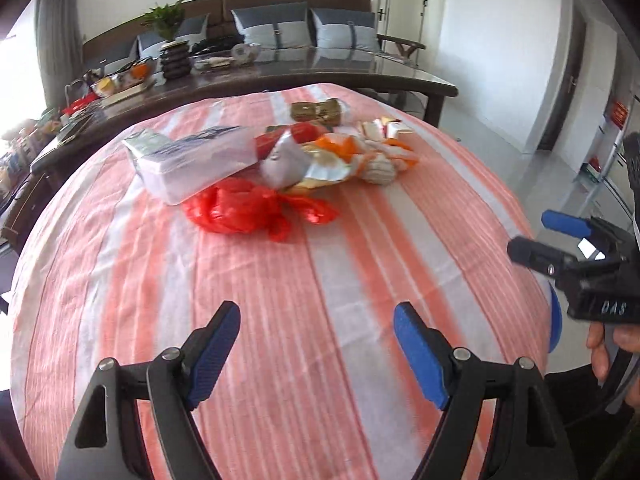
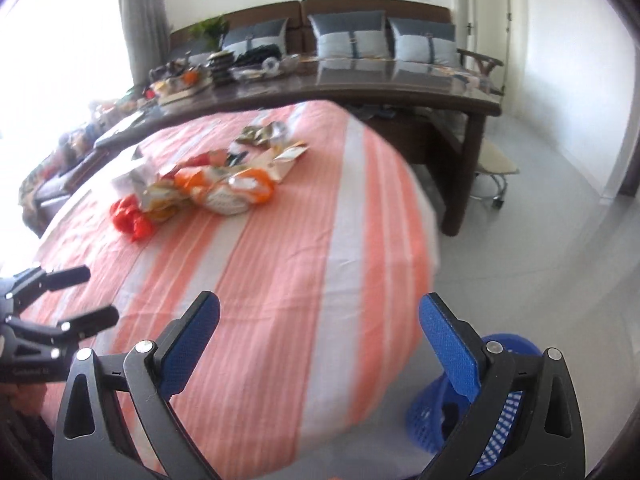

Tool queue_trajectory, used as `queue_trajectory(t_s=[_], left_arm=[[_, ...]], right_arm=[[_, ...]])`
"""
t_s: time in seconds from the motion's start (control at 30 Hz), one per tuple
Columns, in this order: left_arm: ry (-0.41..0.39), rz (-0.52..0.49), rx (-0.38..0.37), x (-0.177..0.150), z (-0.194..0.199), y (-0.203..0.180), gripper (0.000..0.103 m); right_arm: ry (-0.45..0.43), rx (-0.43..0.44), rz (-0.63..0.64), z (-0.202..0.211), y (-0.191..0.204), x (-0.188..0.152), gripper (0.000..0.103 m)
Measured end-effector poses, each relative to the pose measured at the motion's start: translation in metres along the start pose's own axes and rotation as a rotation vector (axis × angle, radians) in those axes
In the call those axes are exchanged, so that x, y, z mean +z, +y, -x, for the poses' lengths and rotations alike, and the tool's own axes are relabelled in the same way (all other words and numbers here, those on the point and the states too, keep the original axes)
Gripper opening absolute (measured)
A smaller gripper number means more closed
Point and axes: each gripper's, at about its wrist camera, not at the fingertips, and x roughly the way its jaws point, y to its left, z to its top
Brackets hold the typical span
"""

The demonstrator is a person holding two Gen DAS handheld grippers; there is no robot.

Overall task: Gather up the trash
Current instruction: 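Return to the table and grasp the red plastic bag with the left tool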

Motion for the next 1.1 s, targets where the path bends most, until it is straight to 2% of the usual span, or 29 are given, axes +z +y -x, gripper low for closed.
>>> queue_trajectory(t_s=[0.17, 0.3, 0.4, 0.5, 0.63, 0.77, 0.97, 1.03, 1.1], left_arm=[[0.003, 0.115, 0.002, 0.018, 0.0, 0.027, 0.081], [-0.047, 0.188, 0.076, 0.057, -0.004, 0.04, 0.081], [-0.04, 0.269, 0.142, 0.075, -0.023, 0.05, 0.081], [-0.026, 0.365, 0.171, 0.078, -0.043, 0.059, 0.081], [-0.006, 0.396, 0.211, 0.073, -0.062, 0.06, 0.082], [0.023, 0.375, 0.174, 0.065, -0.053, 0.074, 0.082], [0.051, 0.223, 0.2, 0.046, -0.022, 0.099, 0.081], [0.055, 0.202, 0.171, 0.043, -0.016, 0.104, 0.081], [0.051, 0.193, 0.103, 0.044, -0.017, 0.105, 0.081]], right_arm=[[0.061, 0.036, 0.098, -0.02, 0.041, -0.01, 0.1], [0.057, 0.041, 0.115, -0.023, 0.044, -0.01, 0.1], [0.067, 0.046, 0.097, -0.025, 0.041, -0.011, 0.1], [0.07, 0.055, 0.087, -0.024, 0.038, -0.012, 0.1], [0.055, 0.043, 0.103, -0.02, 0.038, -0.011, 0.1], [0.044, 0.041, 0.109, -0.015, 0.039, -0.011, 0.1], [0.026, 0.056, 0.113, -0.008, 0.039, -0.008, 0.1], [0.026, 0.061, 0.111, -0.007, 0.039, -0.008, 0.1], [0.029, 0.065, 0.109, -0.008, 0.039, -0.008, 0.1]])
